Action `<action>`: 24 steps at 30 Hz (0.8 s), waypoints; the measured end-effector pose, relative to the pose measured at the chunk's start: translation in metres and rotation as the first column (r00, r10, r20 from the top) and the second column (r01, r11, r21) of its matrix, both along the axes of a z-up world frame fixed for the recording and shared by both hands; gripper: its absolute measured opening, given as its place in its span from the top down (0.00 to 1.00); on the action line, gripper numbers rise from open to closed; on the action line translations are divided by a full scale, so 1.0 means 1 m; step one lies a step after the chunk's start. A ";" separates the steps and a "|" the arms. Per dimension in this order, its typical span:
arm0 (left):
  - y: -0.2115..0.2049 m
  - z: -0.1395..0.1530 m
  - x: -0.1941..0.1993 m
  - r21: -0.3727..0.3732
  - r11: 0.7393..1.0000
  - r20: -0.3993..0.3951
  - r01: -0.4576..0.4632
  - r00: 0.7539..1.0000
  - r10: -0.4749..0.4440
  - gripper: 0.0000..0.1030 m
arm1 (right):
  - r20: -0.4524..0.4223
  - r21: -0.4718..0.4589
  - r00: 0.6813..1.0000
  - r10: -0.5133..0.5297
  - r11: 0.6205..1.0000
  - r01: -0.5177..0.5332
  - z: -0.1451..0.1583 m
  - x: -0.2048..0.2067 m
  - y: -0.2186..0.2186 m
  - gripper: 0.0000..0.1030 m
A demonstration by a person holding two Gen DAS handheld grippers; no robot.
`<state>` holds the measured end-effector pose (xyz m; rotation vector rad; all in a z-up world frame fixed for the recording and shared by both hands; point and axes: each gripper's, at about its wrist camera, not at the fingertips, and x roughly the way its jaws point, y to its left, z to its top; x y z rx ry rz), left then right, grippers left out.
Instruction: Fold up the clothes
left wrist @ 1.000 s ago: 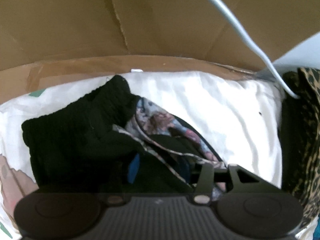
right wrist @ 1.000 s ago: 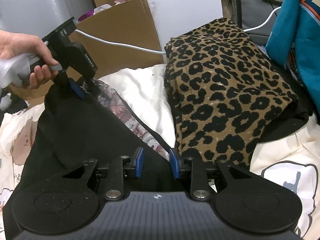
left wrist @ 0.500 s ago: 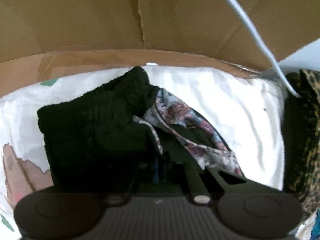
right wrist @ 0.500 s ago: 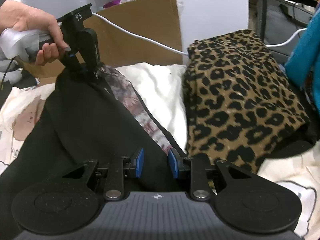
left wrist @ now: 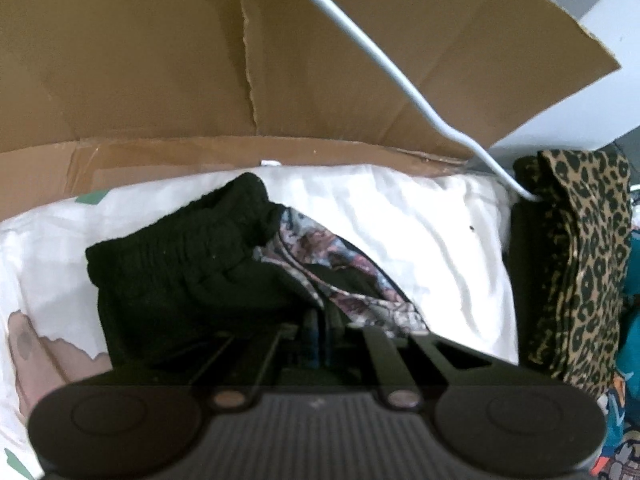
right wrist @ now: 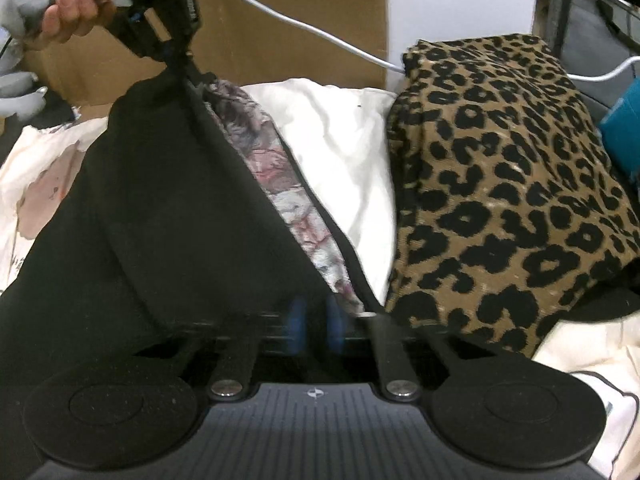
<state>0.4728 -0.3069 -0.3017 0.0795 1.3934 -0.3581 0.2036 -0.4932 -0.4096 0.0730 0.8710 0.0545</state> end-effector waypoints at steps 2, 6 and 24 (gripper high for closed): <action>0.004 0.003 -0.002 -0.010 1.000 0.003 0.000 1.000 0.000 0.97 | 0.017 0.001 1.000 -0.019 1.000 0.019 0.003 -0.005 -0.003 1.00; 0.009 0.004 -0.002 -0.018 1.000 0.007 0.004 1.000 -0.004 0.97 | 0.059 -0.015 0.998 -0.005 1.000 0.006 0.008 -0.013 -0.002 1.00; 0.025 0.011 -0.018 -0.003 1.000 0.004 0.024 1.000 -0.024 0.97 | 0.093 -0.079 0.976 0.196 0.979 -0.189 0.006 0.035 0.015 0.62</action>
